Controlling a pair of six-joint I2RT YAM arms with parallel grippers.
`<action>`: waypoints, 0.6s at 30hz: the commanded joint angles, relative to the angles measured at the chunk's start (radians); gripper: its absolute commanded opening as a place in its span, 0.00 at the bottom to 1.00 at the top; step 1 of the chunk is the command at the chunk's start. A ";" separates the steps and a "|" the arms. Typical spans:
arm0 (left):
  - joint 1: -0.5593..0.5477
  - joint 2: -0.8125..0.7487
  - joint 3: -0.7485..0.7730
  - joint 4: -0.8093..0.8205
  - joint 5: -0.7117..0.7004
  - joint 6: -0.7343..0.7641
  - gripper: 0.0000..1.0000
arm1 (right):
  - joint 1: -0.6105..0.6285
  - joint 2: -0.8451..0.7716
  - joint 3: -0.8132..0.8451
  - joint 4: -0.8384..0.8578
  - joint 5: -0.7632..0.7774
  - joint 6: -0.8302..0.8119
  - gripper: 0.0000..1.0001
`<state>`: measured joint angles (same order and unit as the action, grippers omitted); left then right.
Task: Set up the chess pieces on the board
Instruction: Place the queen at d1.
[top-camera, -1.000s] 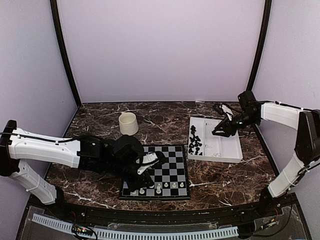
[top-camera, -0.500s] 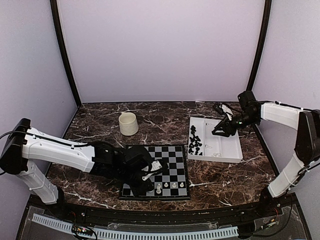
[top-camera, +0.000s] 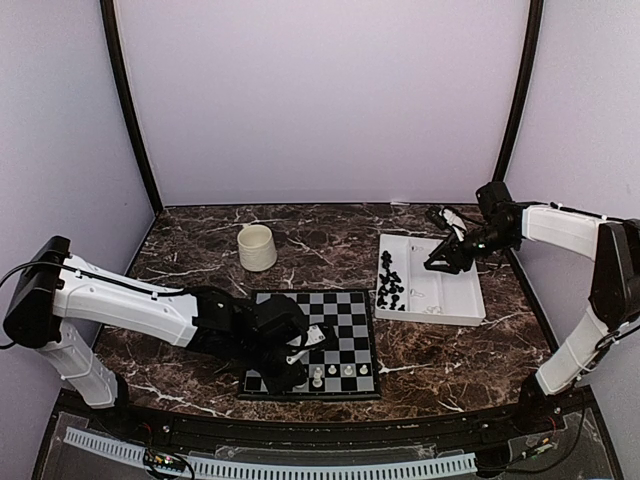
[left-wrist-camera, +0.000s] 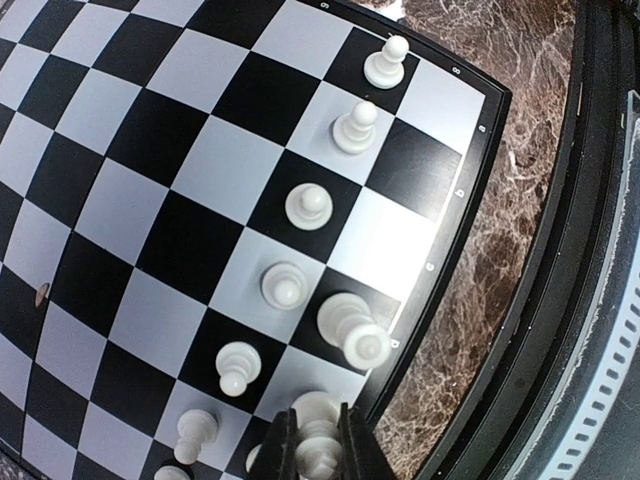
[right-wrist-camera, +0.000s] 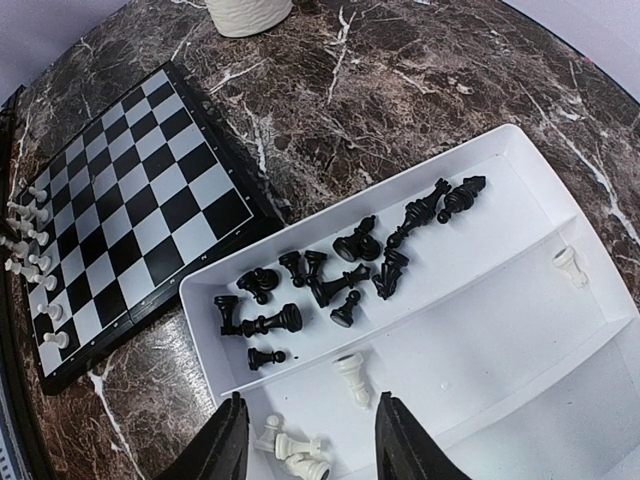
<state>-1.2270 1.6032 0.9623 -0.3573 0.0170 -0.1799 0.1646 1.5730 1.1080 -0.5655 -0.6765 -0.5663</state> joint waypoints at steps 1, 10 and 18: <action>-0.005 0.004 0.003 -0.004 -0.005 -0.010 0.09 | -0.004 -0.004 -0.007 0.006 -0.014 -0.008 0.45; -0.005 0.007 -0.006 0.008 -0.005 -0.012 0.09 | -0.004 -0.001 -0.008 0.005 -0.016 -0.011 0.45; -0.005 -0.022 -0.015 0.017 -0.006 -0.011 0.08 | -0.004 0.004 -0.007 0.001 -0.021 -0.013 0.45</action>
<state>-1.2270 1.6100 0.9619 -0.3500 0.0170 -0.1875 0.1646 1.5730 1.1080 -0.5682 -0.6804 -0.5678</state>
